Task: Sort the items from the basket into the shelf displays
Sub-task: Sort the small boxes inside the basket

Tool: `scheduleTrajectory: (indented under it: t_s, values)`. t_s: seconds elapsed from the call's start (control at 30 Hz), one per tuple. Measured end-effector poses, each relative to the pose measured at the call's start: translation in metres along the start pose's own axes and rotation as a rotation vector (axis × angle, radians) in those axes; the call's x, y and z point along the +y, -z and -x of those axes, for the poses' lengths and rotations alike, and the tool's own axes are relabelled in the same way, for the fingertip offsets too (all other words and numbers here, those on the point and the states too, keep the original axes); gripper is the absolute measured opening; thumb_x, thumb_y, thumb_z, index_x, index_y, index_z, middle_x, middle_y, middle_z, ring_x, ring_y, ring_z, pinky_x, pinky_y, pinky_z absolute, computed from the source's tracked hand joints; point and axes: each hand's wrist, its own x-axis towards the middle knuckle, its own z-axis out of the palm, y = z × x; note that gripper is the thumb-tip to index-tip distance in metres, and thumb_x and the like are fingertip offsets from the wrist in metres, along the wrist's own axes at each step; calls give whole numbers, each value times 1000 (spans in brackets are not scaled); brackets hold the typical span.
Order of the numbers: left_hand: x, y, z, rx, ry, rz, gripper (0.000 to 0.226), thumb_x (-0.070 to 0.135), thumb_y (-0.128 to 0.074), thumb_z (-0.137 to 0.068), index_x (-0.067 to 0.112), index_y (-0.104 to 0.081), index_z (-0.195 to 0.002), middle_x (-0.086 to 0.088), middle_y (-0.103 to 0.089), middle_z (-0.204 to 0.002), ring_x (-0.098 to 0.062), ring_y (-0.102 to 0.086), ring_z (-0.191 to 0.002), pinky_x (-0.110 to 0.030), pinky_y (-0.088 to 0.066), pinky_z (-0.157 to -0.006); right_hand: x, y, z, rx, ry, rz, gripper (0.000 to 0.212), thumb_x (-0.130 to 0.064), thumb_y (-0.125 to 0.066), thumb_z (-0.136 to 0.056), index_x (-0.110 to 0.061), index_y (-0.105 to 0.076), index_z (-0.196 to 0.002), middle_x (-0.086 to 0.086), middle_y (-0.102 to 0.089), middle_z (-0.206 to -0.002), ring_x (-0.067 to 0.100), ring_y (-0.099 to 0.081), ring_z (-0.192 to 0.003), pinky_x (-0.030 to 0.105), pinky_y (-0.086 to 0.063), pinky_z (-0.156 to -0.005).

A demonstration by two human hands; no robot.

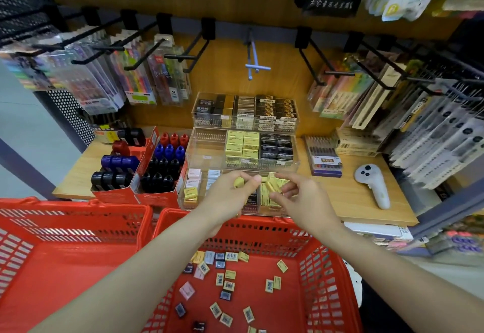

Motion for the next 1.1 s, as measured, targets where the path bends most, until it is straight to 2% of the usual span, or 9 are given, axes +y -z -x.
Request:
scheduleTrajectory:
  t_s: [0.17, 0.27, 0.33, 0.43, 0.57, 0.77, 0.9, 0.97, 1.1]
  values:
    - [-5, 6, -6, 51, 57, 66, 26, 55, -61, -90, 30, -65, -87, 4, -53, -67, -15, -48, -55, -30, -49, -60, 32, -24, -6, -20, -155, 109, 43, -24, -77, -85, -14, -65, -125, -9, -59, -77, -5, -60, -56, 5, -41, -55]
    - [-9, 8, -7, 52, 80, 79, 28, 55, -62, -90, 27, -65, -91, 7, -54, -73, -14, -51, -62, -32, -49, -66, 34, -42, -13, -9, -126, 199, 45, -32, -76, -85, -18, -65, -126, 0, -68, -92, 11, -64, -75, 22, -50, -69]
    - [-11, 8, -7, 55, 107, 83, 31, 55, -62, -90, 24, -64, -93, 6, -54, -75, -15, -51, -64, -31, -48, -64, 32, -50, -19, 21, -119, 225, 45, -35, -77, -83, -18, -64, -123, 2, -71, -95, 18, -67, -83, 26, -49, -69]
    - [-12, 9, -7, 66, 124, 93, 32, 52, -62, -91, 20, -64, -95, 1, -54, -71, -16, -48, -58, -29, -48, -58, 30, -59, -27, 44, -130, 264, 35, -38, -77, -83, -18, -60, -106, 1, -71, -85, 21, -66, -76, 28, -48, -62]
    - [-12, 7, -7, 46, 136, 99, 32, 54, -62, -90, 22, -64, -94, 1, -54, -69, -16, -48, -56, -29, -48, -59, 36, -63, -32, 87, -121, 325, 29, -43, -74, -84, -20, -60, -93, -1, -69, -84, 20, -65, -76, 31, -51, -62]
    - [-10, 5, -5, 38, 142, 103, 31, 56, -62, -90, 25, -64, -91, 4, -59, -78, -16, -54, -71, -31, -51, -68, 39, -63, -36, 84, -136, 351, 35, -54, -73, -79, -24, -58, -83, -8, -63, -74, 17, -64, -73, 26, -40, -54]
    - [-9, 8, -4, 42, 148, 96, 30, 55, -61, -91, 25, -65, -93, 3, -61, -82, -17, -53, -67, -27, -50, -61, 40, -60, -36, 50, -51, 386, 43, -51, -71, -83, -24, -65, -116, 0, -59, -107, 23, -65, -88, 30, -47, -65]
    - [-8, 10, -4, 47, 152, 105, 31, 54, -61, -91, 24, -65, -95, 1, -59, -82, -17, -51, -67, -25, -50, -59, 42, -58, -36, 2, -12, 442, 46, -47, -64, -89, -26, -61, -130, 2, -54, -113, 23, -65, -92, 32, -51, -70]
    - [-9, 11, -3, 47, 175, 107, 33, 52, -61, -92, 21, -65, -98, -2, -56, -84, -17, -50, -67, -22, -49, -55, 44, -55, -41, -29, 6, 482, 40, -41, -65, -90, -26, -64, -128, 3, -53, -115, 23, -65, -95, 35, -55, -75]
